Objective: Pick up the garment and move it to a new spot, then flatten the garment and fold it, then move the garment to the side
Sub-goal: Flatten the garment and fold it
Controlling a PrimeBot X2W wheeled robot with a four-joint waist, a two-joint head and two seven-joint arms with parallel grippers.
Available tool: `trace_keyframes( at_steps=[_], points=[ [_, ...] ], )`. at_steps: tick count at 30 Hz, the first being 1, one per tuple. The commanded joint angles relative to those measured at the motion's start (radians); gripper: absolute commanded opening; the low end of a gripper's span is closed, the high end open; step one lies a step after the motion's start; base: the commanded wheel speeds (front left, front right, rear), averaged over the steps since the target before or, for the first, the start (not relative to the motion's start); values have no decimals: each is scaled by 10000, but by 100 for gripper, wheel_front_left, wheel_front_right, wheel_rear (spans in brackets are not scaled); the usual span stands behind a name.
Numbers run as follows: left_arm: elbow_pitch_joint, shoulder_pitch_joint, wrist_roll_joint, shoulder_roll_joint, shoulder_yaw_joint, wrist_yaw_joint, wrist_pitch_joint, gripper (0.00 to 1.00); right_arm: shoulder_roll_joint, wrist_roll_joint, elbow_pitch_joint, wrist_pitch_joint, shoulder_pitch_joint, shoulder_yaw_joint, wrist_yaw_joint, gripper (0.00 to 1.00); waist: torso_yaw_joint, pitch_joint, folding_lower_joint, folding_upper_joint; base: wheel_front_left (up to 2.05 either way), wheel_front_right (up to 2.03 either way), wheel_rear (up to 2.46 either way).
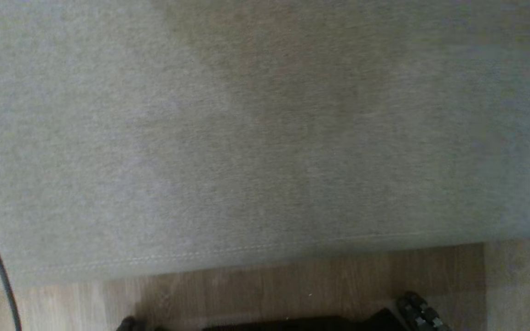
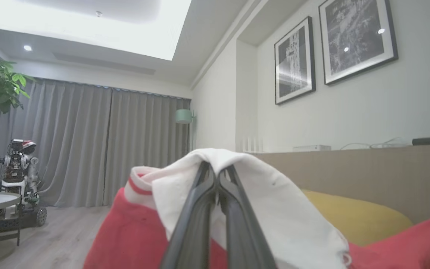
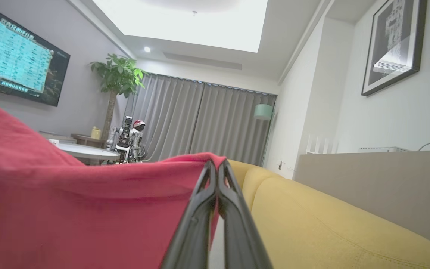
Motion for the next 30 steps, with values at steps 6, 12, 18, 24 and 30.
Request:
trace_keyframes(
  at_steps=[6,12,18,24,30],
  points=[
    [-351,1923,-791,891,-840,-224,-187,0,-411,-110,-553,-120,1277,733,-4,0,979,215,-4,1,0,0,0],
    [-1297,5986,-3391,1433,-1051,-231,934,0,-1119,914,-87,45,4082,1120,-4,0,1191,-539,-4,1,0,0,0],
    [-2827,9775,-6056,1775,-847,482,2639,0,-1602,2712,-353,1402,7078,1059,-4,0,1208,-1610,-4,1,0,0,0],
    [-4889,12785,-7495,2269,-747,1404,3136,0,-1928,3869,-1567,2399,9887,822,-4,0,1018,-2698,-4,1,0,0,0],
    [-6603,15230,-8277,2584,-570,2093,2748,0,-1897,4110,-2865,3006,12286,150,-4,0,929,-3555,-4,1,0,0,0]
  ],
)
